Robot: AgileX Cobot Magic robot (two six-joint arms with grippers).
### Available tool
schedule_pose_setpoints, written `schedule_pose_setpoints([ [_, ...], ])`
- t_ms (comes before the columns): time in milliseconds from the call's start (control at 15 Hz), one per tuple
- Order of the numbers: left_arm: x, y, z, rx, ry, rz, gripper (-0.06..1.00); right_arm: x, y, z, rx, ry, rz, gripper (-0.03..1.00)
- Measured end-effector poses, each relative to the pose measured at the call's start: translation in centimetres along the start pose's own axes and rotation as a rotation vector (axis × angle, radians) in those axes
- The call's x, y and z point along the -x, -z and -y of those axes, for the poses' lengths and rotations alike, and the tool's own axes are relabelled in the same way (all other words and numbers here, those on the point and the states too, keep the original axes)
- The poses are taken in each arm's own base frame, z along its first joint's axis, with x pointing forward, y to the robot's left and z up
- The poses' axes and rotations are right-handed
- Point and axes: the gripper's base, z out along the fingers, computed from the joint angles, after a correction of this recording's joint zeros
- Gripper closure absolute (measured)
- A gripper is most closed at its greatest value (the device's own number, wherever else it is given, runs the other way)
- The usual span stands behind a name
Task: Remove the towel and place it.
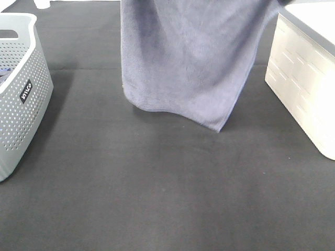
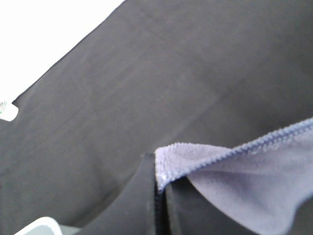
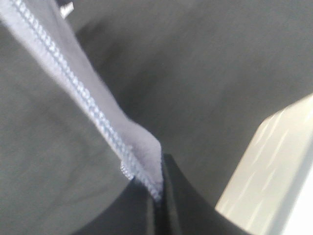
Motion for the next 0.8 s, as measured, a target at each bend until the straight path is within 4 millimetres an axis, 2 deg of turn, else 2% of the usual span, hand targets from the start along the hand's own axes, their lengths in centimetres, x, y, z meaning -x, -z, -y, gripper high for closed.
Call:
schedule_pose_setpoints([
  [133,0.0,-1.3,-0.7,0.013,0.075,0.048,0.94,1.6,-0.9,1.2,-0.027,0.026,0.035,0.96],
  [200,0.0,-2.9,-1.1,0.018,0.124,0.102,0.94,3.0,-2.3,2.5,-0.055,0.036,0.067,0.96],
  [467,-0.8,-8.0,-0.8,0.026,0.098,0.217,0.94,5.7,-5.0,4.9,-0.164,0.06,0.205,0.96],
  [600,-1.4,-9.9,-2.1,0.077,0.034,0.278,0.94,6.9,-6.0,6.0,-0.229,0.064,0.289,0.96],
  [800,-2.2,-10.7,-4.7,0.156,-0.036,0.296,0.94,7.9,-7.7,7.1,-0.293,0.039,0.411,0.96],
])
